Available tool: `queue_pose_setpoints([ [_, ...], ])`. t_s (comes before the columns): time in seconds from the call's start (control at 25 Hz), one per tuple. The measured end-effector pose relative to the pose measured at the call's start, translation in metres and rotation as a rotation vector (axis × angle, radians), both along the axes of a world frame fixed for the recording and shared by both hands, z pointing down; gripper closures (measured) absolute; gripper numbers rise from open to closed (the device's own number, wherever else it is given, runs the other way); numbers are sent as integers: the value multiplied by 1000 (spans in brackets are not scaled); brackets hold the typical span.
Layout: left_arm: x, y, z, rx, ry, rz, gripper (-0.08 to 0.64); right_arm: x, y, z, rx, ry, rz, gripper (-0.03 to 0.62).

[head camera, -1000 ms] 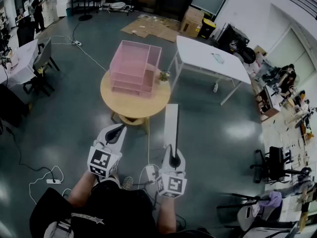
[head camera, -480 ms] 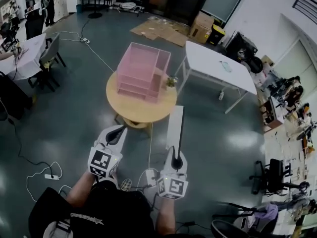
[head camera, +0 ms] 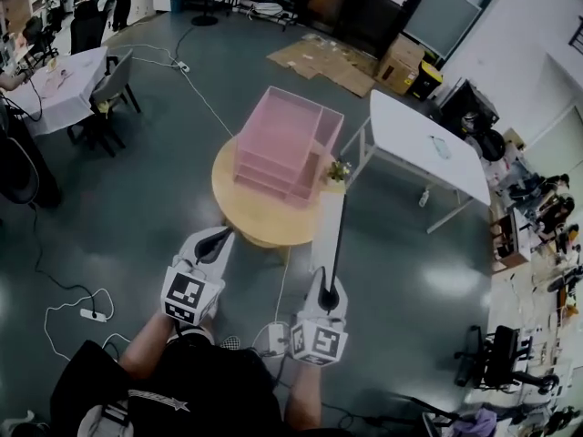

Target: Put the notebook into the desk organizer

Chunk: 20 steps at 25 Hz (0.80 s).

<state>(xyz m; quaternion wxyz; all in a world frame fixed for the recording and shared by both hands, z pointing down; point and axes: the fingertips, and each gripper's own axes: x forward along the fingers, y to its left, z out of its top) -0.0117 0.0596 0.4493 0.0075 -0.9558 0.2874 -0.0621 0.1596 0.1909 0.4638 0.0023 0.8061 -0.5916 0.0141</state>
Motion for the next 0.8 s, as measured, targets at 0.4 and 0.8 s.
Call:
queue_pose_setpoints([
  [0.4, 15, -86, 8, -38, -13, -57, 549, 21, -99, -2, -28, 4, -64, 580],
  [0.8, 21, -161, 11, -65, -10, -56, 549, 26, -178, 3, -58, 12, -62, 580],
])
